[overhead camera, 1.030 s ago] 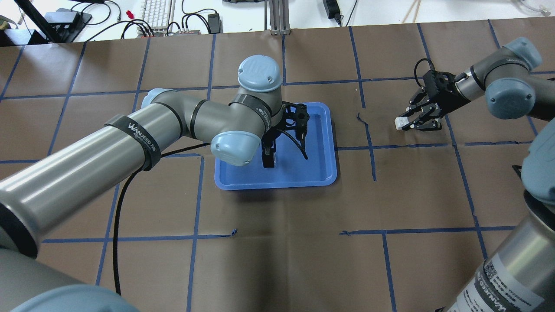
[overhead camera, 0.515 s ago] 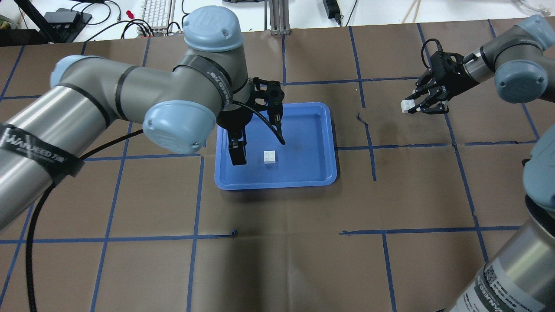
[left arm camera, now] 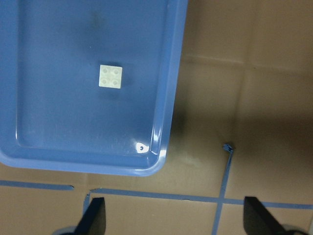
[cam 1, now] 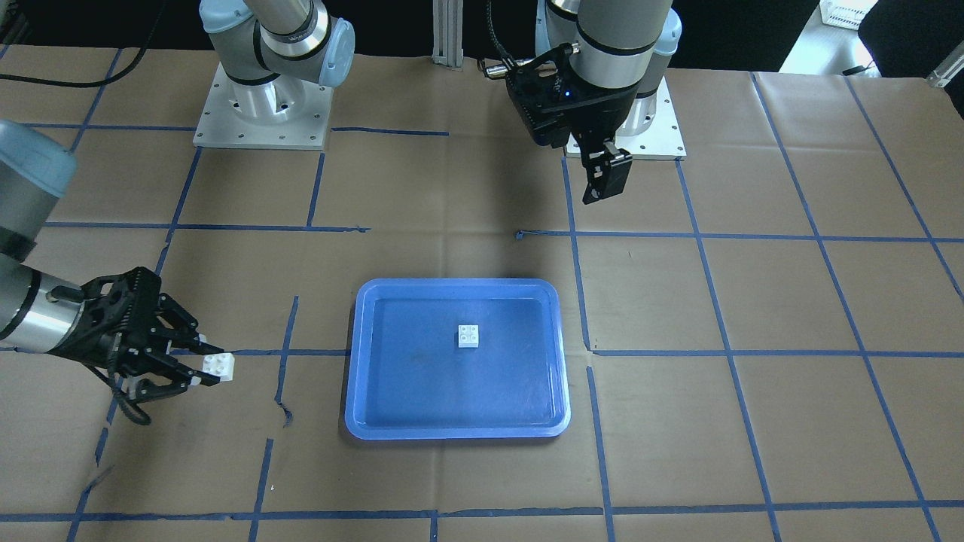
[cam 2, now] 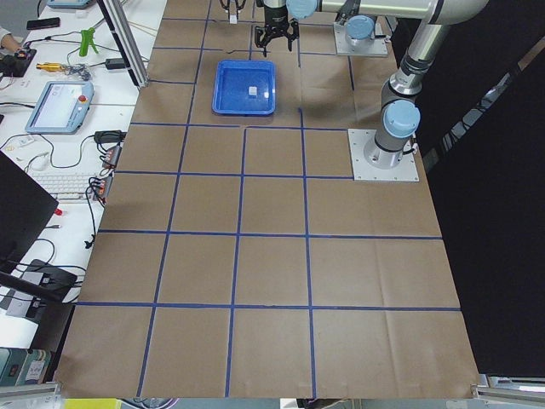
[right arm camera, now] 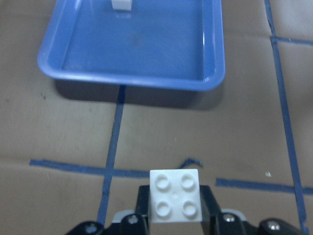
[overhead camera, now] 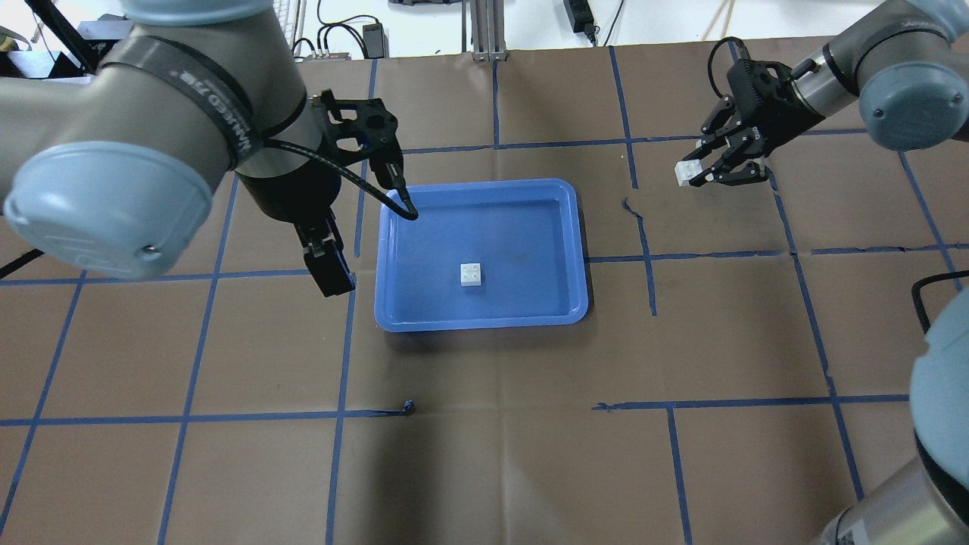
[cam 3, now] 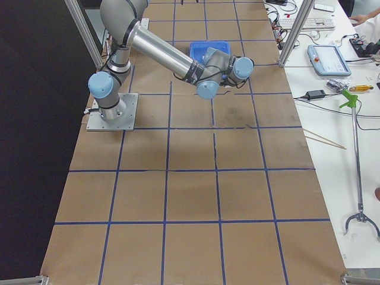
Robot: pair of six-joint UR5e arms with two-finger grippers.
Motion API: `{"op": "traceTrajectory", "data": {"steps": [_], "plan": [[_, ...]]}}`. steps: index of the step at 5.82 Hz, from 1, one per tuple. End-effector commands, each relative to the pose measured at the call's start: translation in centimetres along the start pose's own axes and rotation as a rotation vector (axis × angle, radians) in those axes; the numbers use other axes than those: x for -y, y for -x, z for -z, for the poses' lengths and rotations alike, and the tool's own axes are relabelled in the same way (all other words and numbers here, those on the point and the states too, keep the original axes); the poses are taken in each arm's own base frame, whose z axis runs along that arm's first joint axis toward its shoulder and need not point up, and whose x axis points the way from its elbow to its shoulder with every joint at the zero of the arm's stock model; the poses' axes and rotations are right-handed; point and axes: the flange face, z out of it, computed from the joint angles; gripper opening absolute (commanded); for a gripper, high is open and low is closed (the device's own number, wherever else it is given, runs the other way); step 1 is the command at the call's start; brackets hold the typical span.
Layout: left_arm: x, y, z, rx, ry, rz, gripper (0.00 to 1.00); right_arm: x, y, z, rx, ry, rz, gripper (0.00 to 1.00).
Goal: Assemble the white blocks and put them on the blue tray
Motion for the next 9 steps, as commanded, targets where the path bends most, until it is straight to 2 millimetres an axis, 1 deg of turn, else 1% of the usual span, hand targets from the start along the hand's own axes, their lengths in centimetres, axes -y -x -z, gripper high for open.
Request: {"op": "traceTrajectory", "data": {"steps": [1, 2, 3, 4, 5, 6, 7, 8, 9], "plan": [[-3.1, 2.6, 1.7, 0.015, -0.027, 0.451, 0.99, 7.6, 0.8, -5.7, 0.024, -0.052, 0.023, 0.28], [-4.5, 4.0, 3.4, 0.031, -0.057, 0.616, 0.99, 11.2, 1.8, -9.5, 0.005, -0.036, 0.011, 0.28], [-4.4, 4.4, 3.5, 0.042, -0.074, 0.846, 0.99, 13.9, 2.6, -12.2, -0.044, -0.029, -0.047, 0.28], [-4.1, 4.8, 3.8, 0.057, -0.11, 1.027, 0.99, 15.5, 3.7, -14.3, -0.081, -0.031, -0.078, 0.27], [-4.1, 4.8, 3.9, 0.063, -0.12, 1.088, 0.99, 16.3, 5.2, -16.4, -0.088, -0.07, -0.095, 0.27], [-4.2, 4.6, 4.2, 0.064, -0.124, 1.103, 0.99, 15.6, 6.4, -18.7, -0.101, -0.087, -0.135, 0.27], [-4.2, 4.6, 4.2, 0.064, -0.126, 1.101, 0.99, 14.6, 7.1, -20.2, -0.123, -0.091, -0.15, 0.27], [-4.2, 4.6, 4.2, 0.063, -0.128, 1.103, 0.99, 13.8, 7.3, -21.5, -0.113, -0.091, -0.16, 0.27], [-4.2, 4.6, 4.3, 0.064, -0.13, 1.104, 0.99, 14.0, 7.4, -22.5, -0.103, -0.091, -0.152, 0.27]]}}
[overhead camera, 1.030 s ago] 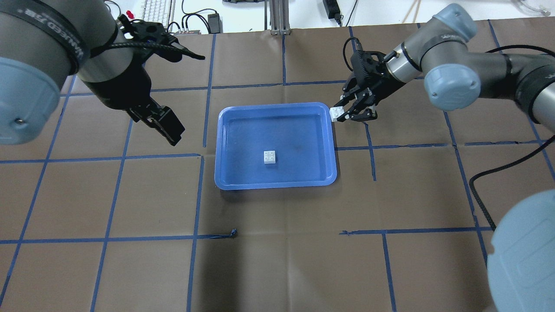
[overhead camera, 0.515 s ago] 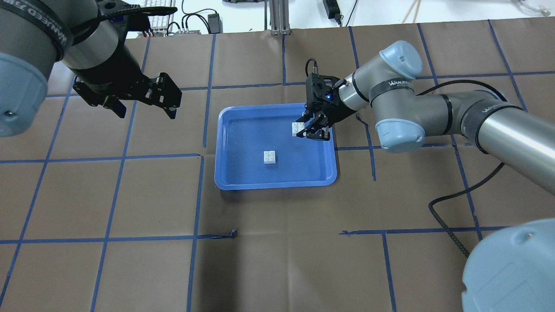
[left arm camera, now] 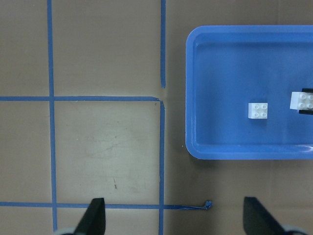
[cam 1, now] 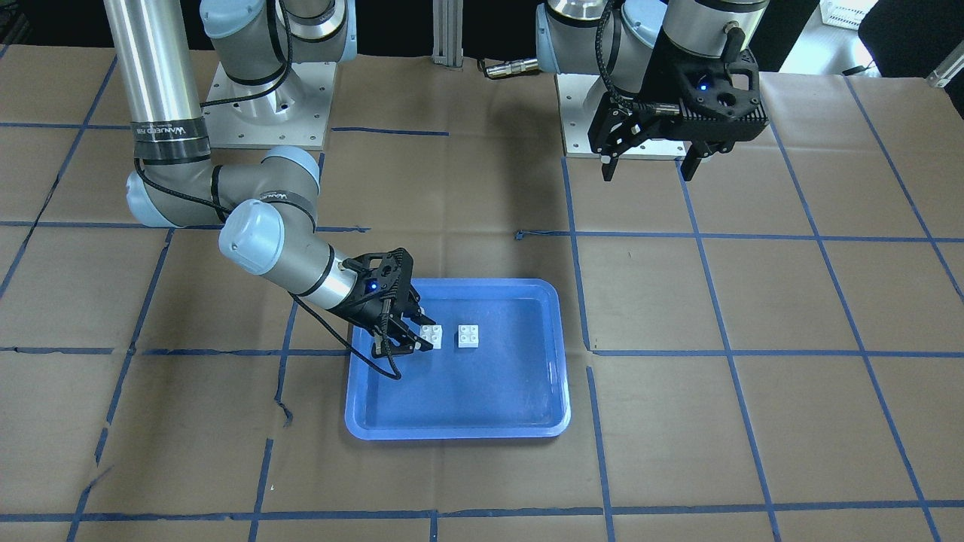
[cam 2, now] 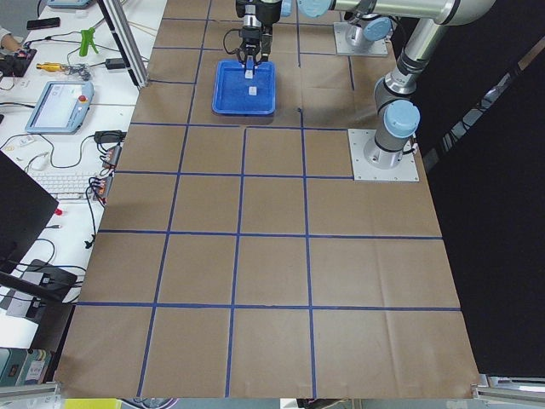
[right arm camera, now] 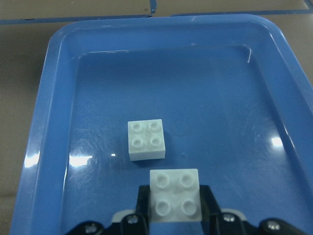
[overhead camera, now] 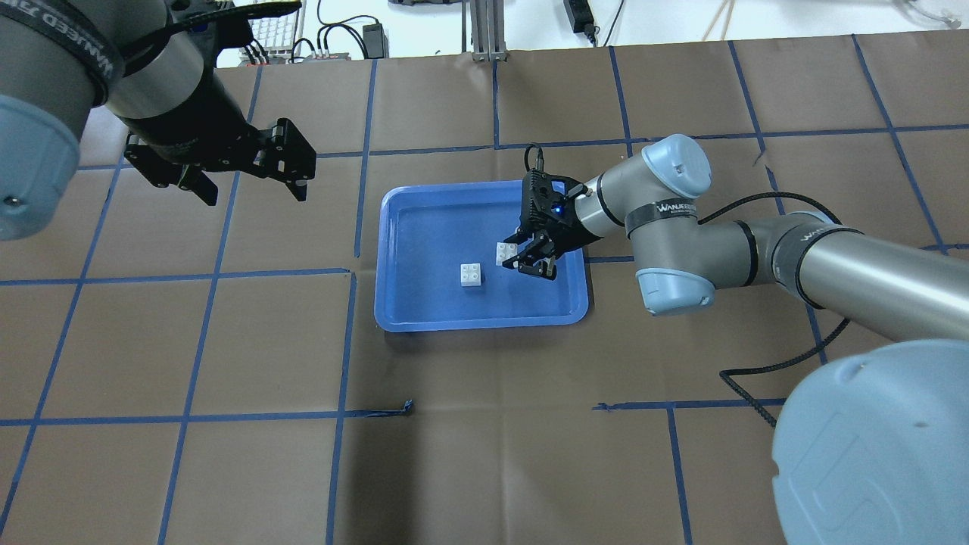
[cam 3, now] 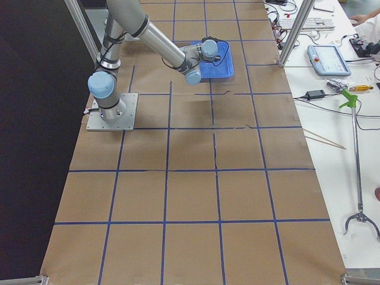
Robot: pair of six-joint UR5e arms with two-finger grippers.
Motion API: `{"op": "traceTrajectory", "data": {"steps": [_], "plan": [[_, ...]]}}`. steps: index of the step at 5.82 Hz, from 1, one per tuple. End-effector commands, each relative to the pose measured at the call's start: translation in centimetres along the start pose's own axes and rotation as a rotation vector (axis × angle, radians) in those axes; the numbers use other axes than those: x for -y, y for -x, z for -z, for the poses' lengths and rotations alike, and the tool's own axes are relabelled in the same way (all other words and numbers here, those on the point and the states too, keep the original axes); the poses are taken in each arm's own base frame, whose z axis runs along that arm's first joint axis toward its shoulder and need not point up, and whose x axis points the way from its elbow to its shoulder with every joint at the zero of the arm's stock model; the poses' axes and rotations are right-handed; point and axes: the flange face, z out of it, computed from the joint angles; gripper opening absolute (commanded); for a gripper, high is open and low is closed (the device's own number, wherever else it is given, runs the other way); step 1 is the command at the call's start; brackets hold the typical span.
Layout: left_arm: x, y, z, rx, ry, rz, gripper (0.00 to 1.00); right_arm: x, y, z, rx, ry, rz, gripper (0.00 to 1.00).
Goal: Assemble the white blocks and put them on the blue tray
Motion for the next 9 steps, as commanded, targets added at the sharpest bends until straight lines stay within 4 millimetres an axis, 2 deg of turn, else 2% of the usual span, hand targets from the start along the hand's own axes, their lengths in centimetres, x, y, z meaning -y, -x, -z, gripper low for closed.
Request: {"op": "traceTrajectory", "data": {"steps": [1, 3, 4, 9], "plan": [[0.0, 0.0, 0.0, 0.0, -0.001, 0.0, 0.99, 0.3, 1.0, -2.2, 0.028, 0.002, 0.016, 0.27], [-0.1, 0.0, 0.2, -0.001, -0.004, 0.001, 0.99, 0.3, 1.3, -2.6, 0.04, 0.004, 0.003, 0.28], [-0.1, 0.0, 0.2, -0.001, -0.004, 0.001, 0.99, 0.0, 1.5, -3.6, 0.055, 0.007, -0.002, 0.28], [0.0, 0.0, 0.1, -0.001, -0.004, 0.002, 0.99, 0.0, 1.4, -3.6, 0.052, 0.005, -0.017, 0.28]]}}
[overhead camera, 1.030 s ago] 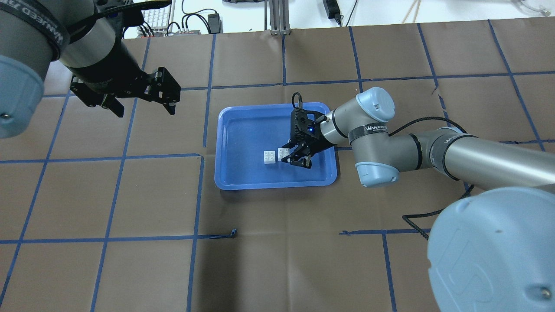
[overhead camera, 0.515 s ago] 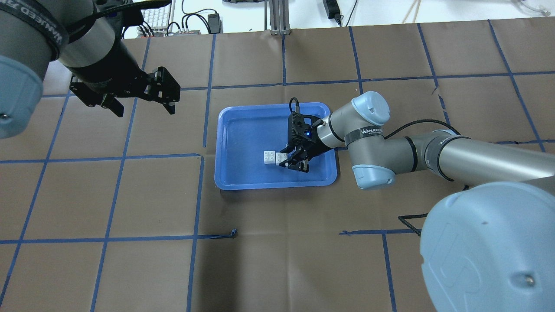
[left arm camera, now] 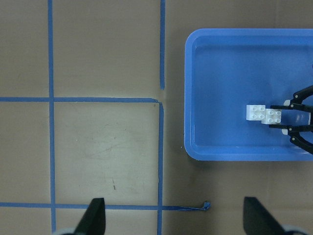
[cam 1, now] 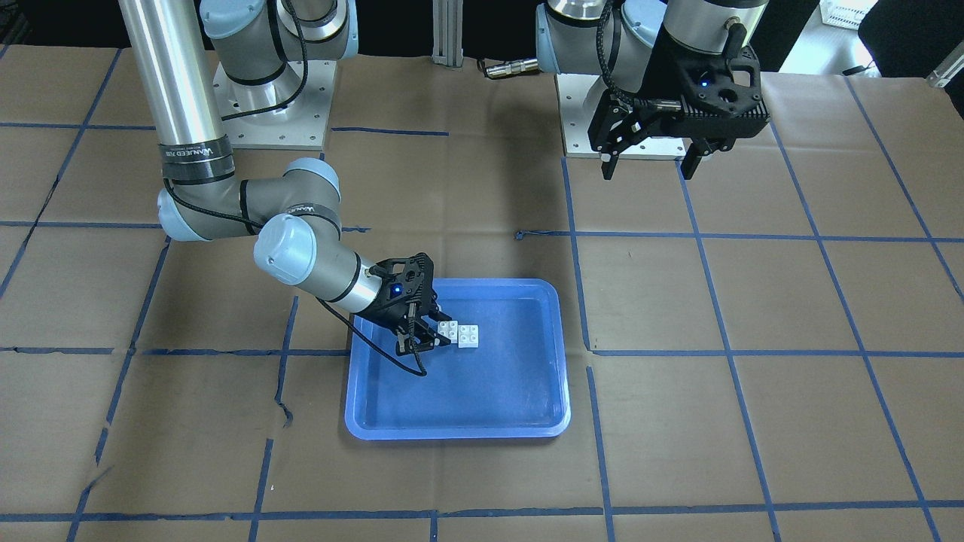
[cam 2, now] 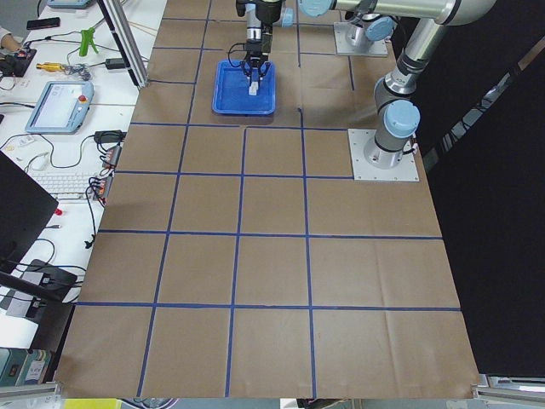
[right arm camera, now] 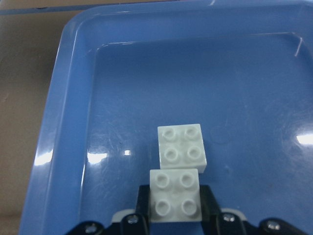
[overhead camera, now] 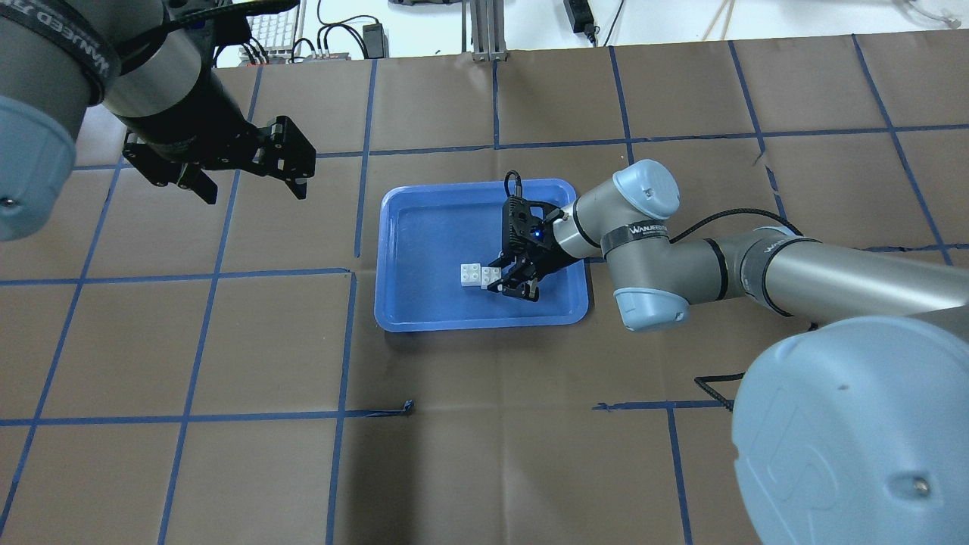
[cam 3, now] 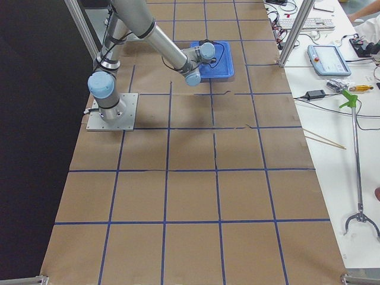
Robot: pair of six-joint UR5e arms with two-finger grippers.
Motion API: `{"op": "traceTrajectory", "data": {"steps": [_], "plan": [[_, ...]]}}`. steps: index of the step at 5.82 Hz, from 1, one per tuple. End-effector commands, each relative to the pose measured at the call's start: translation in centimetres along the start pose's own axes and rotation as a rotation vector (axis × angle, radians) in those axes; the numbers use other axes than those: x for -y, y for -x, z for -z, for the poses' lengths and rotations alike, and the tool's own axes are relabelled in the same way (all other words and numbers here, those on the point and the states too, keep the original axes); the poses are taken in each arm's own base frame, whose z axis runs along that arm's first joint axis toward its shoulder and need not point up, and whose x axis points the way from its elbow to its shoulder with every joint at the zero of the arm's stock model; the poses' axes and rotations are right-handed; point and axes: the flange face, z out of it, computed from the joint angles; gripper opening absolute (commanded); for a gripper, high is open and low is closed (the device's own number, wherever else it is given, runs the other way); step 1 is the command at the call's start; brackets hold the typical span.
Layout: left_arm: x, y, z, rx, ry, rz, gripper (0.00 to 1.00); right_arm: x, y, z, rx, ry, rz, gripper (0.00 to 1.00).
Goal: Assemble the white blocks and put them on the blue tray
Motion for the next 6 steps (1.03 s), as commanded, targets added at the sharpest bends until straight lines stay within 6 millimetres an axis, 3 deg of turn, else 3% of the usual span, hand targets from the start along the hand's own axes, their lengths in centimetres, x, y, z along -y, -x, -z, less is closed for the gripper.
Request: {"op": "traceTrajectory", "data": {"steps": [1, 4, 6], "plan": [[0.12, -0.02, -0.18, 0.001, 0.003, -0.002, 0.99, 0.19, -0.18, 0.18, -0.02, -0.005, -0.016, 0.28], [0.56, 0.38, 0.09, 0.0, -0.013, 0.009, 0.99, 0.12, -0.13, 0.1, -0.019, -0.006, -0.032, 0.29], [0.65, 0.31, 0.16, -0.001, -0.026, 0.008, 0.99, 0.12, -0.13, 0.1, -0.019, -0.006, -0.033, 0.37]]}}
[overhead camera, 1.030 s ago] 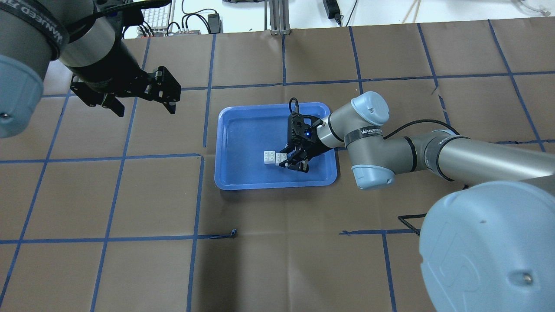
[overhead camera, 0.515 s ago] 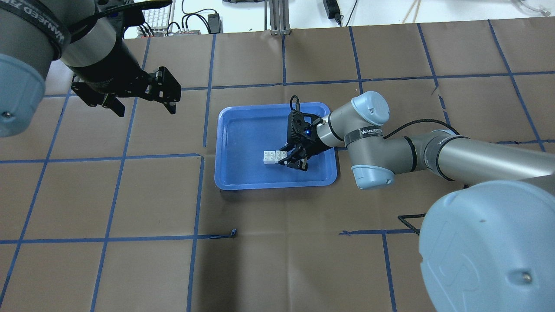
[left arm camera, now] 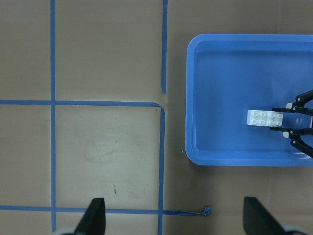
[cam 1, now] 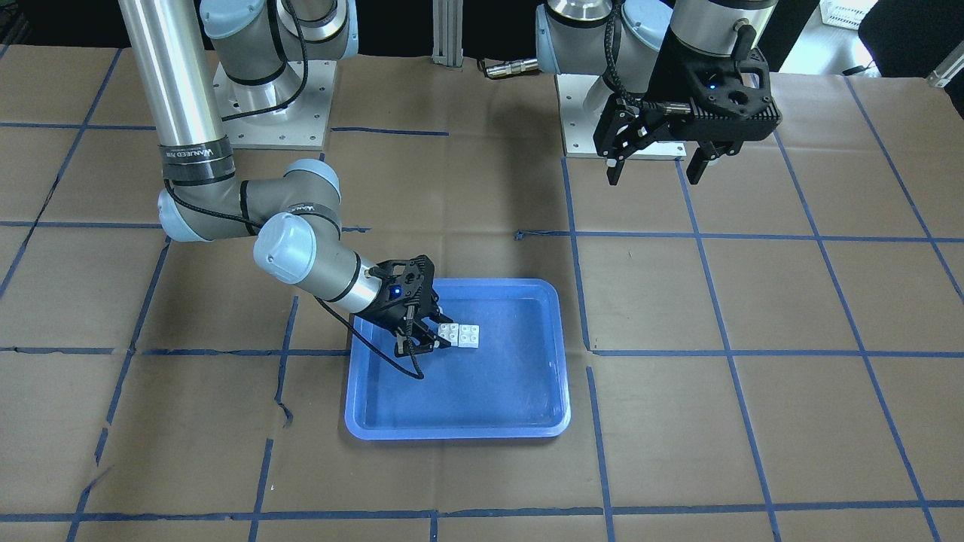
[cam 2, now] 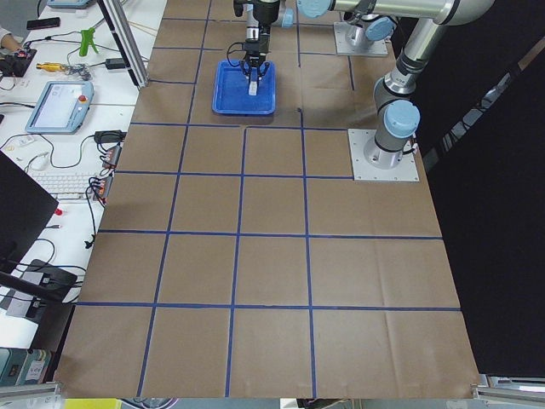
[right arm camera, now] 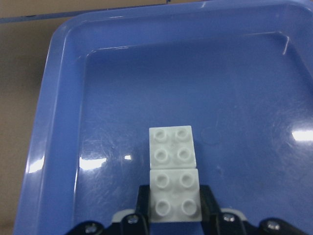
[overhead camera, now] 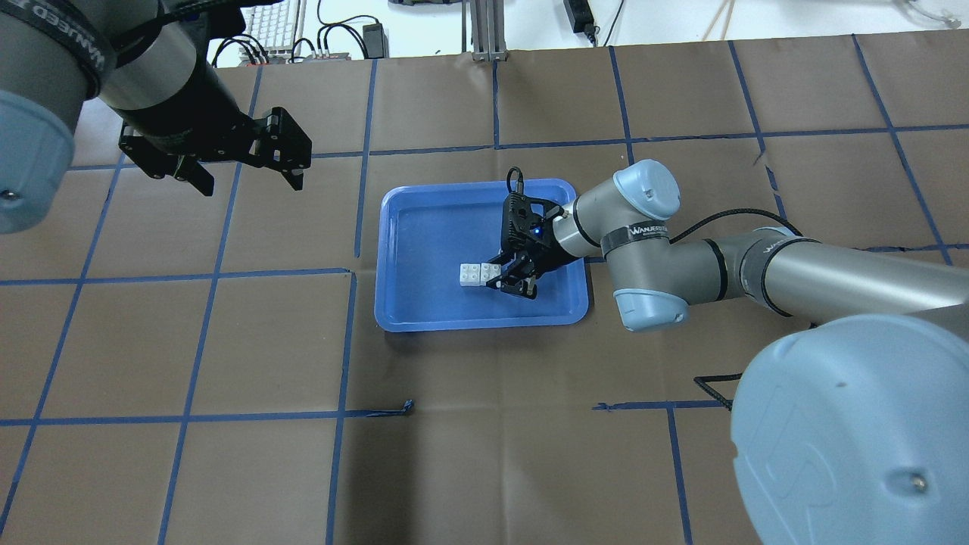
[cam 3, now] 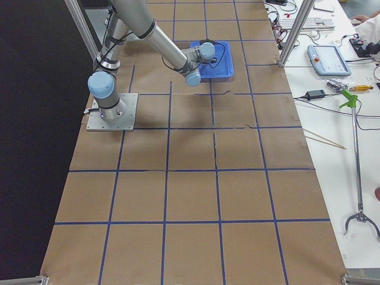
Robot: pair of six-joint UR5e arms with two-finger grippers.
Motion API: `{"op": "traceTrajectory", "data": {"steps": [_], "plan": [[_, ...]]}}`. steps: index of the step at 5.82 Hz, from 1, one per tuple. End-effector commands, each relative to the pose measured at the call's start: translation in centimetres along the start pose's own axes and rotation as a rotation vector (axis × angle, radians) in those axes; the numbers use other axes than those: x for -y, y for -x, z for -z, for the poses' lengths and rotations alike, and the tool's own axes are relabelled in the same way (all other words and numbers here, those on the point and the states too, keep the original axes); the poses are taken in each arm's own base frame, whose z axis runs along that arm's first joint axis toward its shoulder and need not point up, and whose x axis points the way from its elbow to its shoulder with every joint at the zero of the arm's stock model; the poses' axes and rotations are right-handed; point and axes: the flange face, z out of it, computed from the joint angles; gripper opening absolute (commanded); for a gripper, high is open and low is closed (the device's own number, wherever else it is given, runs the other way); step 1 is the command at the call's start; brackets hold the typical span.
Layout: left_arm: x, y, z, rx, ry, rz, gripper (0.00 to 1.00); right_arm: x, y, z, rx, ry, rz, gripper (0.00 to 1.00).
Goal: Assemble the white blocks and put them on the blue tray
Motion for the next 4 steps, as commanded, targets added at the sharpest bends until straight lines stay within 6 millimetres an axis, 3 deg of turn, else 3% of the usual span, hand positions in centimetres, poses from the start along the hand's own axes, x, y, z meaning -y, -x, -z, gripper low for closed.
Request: {"op": "traceTrajectory", "data": {"steps": [1, 2, 4], "plan": [[-0.02, -0.13, -0.01, 0.001, -0.003, -0.003, 0.99, -0.01, 0.01, -0.01, 0.0, 0.0, -0.001, 0.41], [-0.06, -0.11, 0.07, 0.003, -0.004, -0.003, 0.99, -0.02, 0.02, -0.02, 0.001, 0.0, -0.004, 0.51], [-0.04, -0.04, 0.07, 0.003, -0.004, -0.006, 0.99, 0.02, -0.04, 0.01, 0.0, 0.0, -0.004, 0.59]]}}
